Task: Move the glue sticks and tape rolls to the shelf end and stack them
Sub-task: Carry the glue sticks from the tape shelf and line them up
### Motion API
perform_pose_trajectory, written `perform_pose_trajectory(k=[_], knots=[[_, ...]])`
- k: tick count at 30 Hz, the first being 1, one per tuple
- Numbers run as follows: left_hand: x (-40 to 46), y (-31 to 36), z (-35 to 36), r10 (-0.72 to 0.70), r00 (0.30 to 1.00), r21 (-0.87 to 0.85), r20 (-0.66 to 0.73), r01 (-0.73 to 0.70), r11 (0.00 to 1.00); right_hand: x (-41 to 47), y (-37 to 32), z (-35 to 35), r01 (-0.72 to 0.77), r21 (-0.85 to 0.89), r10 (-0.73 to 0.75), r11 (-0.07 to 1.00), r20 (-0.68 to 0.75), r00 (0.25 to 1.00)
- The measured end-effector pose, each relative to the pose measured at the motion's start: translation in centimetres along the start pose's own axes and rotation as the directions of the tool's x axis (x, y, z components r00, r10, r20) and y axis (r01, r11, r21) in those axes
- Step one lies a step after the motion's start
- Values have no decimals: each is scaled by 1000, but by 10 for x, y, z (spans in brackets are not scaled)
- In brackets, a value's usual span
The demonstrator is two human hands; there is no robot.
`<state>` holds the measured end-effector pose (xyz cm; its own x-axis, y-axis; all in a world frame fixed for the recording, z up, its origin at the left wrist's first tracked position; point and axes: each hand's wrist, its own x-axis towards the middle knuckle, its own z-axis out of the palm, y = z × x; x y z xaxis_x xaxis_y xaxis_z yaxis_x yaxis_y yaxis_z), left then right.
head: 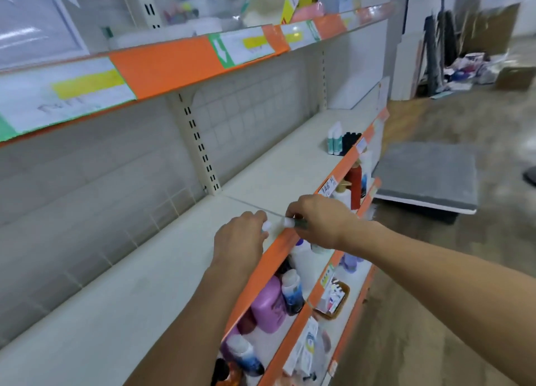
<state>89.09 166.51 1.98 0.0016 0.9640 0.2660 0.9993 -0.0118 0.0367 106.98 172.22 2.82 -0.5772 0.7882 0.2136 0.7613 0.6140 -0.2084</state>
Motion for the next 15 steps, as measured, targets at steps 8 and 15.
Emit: perform_pose_trajectory(k=[8,15], knots=[[112,30,27,116,993,5,-13,-116,993,55,85,-17,-86,-43,86,995,3,996],[189,64,42,186,981,-3,-55,-187,982,85,156,-24,-142,-87,140,986,-20,990]])
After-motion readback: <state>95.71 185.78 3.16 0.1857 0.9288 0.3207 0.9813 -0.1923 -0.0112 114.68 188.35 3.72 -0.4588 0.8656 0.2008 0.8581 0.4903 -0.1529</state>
